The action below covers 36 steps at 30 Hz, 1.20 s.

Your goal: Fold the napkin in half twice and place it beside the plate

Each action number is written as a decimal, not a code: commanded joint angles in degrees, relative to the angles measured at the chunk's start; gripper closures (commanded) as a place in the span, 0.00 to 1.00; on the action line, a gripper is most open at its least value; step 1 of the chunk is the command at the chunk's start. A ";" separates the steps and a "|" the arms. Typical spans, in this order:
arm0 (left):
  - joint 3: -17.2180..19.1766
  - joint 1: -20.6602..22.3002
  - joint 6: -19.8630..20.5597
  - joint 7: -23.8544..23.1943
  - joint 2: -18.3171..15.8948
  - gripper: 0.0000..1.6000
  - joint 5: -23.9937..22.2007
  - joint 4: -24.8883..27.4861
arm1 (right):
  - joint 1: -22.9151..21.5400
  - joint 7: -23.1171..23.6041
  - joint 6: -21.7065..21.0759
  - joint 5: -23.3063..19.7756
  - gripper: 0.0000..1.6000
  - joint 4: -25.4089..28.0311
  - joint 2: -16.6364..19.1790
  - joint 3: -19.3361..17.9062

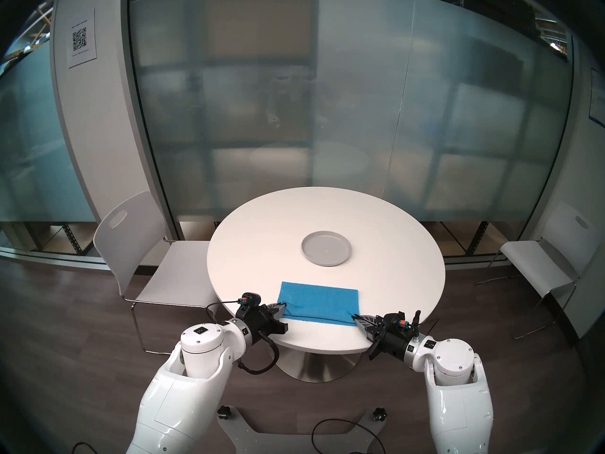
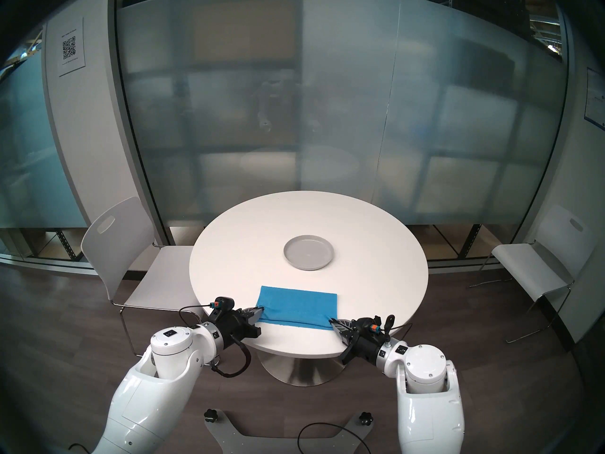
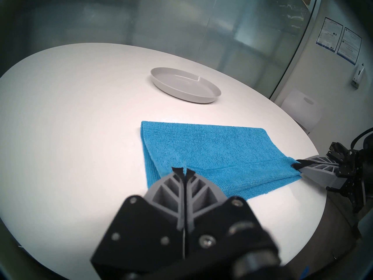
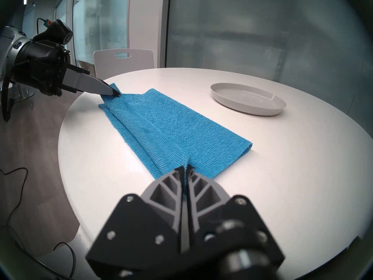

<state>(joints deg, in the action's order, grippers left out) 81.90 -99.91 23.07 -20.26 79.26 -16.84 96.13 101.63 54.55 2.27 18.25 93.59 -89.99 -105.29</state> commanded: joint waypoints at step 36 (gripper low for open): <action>2.71 0.59 0.34 1.53 -0.61 0.05 -0.19 1.50 | -1.61 -0.08 -0.52 -0.01 0.49 0.40 0.82 -0.21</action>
<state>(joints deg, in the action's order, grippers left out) 83.62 -99.88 23.27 -19.02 79.27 -17.11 96.83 101.02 54.56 1.78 18.44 93.22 -89.32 -105.33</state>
